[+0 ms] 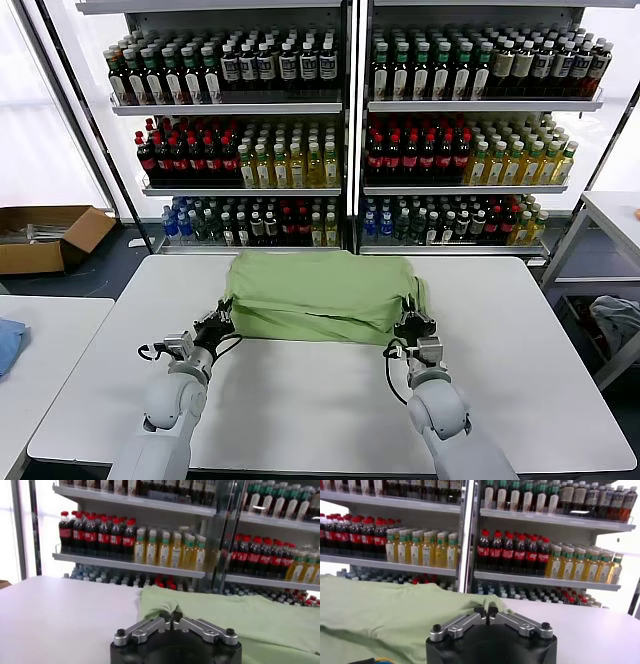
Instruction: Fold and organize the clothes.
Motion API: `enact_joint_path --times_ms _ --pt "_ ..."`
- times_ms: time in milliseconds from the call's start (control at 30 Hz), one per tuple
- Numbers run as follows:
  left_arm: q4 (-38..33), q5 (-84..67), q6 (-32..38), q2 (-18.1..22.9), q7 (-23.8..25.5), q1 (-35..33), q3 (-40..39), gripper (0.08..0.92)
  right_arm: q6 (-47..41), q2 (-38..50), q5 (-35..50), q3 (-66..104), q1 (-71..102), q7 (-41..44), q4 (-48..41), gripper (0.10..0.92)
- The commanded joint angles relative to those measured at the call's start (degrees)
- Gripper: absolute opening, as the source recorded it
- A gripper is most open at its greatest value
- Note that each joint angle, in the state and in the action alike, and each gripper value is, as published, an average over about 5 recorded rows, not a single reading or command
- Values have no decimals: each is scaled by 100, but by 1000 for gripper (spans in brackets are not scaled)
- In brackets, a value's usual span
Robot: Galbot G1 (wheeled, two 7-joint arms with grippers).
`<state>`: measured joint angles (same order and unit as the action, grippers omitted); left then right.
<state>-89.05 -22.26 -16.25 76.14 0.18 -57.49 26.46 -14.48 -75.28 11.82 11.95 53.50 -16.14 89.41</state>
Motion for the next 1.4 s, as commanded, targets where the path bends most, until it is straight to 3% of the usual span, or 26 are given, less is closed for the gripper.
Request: enact_joint_path --times_ms 33,200,433,667,833,1067,1400 --pt "433 85 -107 7 44 296 -84 84 -70 -72 58 -21 -524 45 -612 124" --pt "243 158 -210 -7 -15 262 -18 115 -121 -236 398 60 -616 -214 -540 246" --pt "-564 141 -694 -47 -222 -88 134 312 -665 -225 1491 155 -355 -952 343 445" --pt "-1203 345 -934 -119 -233 -696 255 511 -1123 125 813 265 625 -1209 1284 644" --pt "-1378 508 -1000 -189 -215 -956 309 659 -1236 311 1040 425 1178 -1169 1653 782" --pt "-1407 547 -988 -172 -195 -1027 286 813 -983 167 1342 292 685 -973 1340 822" --pt "-1568 419 -1058 -294 -158 -1106 406 823 -1517 197 1315 308 960 -1258 1764 823"
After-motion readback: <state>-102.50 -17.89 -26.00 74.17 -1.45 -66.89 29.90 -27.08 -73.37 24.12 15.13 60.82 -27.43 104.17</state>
